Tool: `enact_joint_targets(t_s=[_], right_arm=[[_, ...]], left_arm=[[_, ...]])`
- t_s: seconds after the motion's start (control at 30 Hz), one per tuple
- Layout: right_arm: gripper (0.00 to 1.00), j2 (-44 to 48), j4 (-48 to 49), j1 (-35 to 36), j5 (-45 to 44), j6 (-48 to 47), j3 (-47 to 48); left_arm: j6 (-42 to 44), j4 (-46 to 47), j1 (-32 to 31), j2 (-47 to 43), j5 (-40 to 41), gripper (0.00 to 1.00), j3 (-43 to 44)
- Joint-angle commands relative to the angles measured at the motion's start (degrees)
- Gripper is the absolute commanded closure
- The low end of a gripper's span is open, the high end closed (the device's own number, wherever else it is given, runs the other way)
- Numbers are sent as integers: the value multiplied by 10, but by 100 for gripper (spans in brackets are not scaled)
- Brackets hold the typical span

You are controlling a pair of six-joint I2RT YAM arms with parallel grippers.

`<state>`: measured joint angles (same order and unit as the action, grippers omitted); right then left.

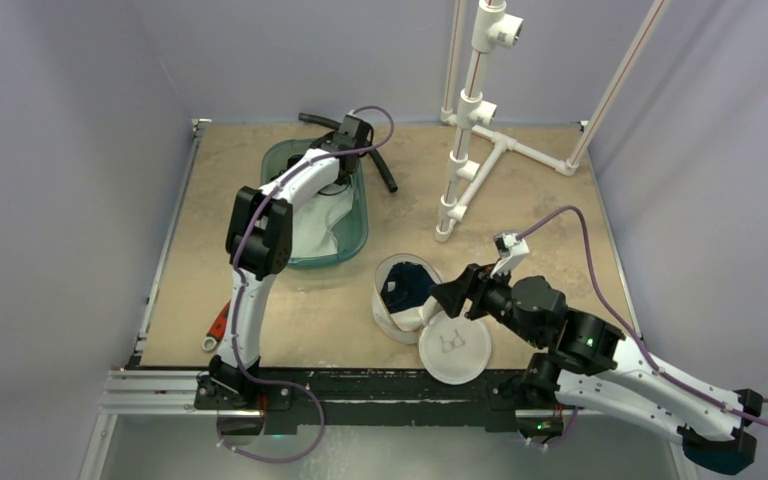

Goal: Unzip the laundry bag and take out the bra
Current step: Place the bra in the bin, then adjust the bra in the bin.

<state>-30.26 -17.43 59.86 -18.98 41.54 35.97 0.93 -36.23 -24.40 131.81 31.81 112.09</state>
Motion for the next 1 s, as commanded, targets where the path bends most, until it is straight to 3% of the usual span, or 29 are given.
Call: enact_joint_targets(t_s=[0.0,0.2,0.37,0.47,0.8,0.97], right_arm=[[34,9,5,-2,-17,-5,-4],[34,7,5,-2,-18,-5,-4],[34,8,4,-2,-18,-3,-4],[34,10,3,-2,-19,-2,-4],[34,10,3,-2,-20,-2,-5],[34,10,2,-2,-22,-2,-4]], left_arm=[[-2,12,2,-19,4,72,23],[-5,19,3,-33,11,57,14],[-5,22,3,-34,12,55,6],[-5,25,3,-40,12,60,2],[-5,45,4,-67,20,89,-15],[-22,60,4,-93,23,90,-28]])
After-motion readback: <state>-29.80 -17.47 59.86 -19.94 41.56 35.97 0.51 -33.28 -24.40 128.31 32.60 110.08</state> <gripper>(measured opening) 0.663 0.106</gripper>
